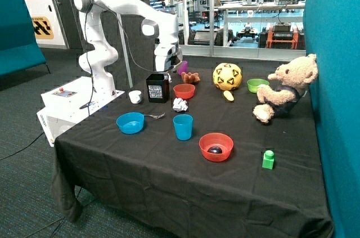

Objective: Throw away the rubbish paper

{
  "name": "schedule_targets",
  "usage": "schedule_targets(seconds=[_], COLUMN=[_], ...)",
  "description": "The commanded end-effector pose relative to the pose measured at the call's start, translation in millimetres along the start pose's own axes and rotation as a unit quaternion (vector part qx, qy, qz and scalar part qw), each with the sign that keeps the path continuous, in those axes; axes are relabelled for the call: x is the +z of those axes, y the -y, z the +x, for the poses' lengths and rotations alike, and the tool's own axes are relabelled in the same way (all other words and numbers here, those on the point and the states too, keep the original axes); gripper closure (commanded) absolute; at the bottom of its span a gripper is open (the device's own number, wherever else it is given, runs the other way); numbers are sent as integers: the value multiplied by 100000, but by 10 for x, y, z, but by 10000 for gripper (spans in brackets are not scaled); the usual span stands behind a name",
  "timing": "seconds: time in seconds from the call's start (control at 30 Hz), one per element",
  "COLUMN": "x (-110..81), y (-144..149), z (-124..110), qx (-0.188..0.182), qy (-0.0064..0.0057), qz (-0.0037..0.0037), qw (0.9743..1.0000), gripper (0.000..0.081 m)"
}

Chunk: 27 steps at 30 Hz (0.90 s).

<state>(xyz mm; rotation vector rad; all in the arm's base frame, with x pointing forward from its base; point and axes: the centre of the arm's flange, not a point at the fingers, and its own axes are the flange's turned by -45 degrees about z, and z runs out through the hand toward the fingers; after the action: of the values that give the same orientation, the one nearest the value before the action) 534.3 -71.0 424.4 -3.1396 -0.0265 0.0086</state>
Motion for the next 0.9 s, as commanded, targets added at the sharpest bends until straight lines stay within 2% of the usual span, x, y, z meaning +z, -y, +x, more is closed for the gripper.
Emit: schedule_targets(seconds=[0.0, 0.43, 0.87], x=[217, 517, 677], y=[-344, -537, -488], z=[146, 371, 364], qx=[1528, 648, -764], qy=[-276, -275, -274], qz=[-90, -92, -96], qw=[99988, 99997, 99997], gripper=[119, 6, 0])
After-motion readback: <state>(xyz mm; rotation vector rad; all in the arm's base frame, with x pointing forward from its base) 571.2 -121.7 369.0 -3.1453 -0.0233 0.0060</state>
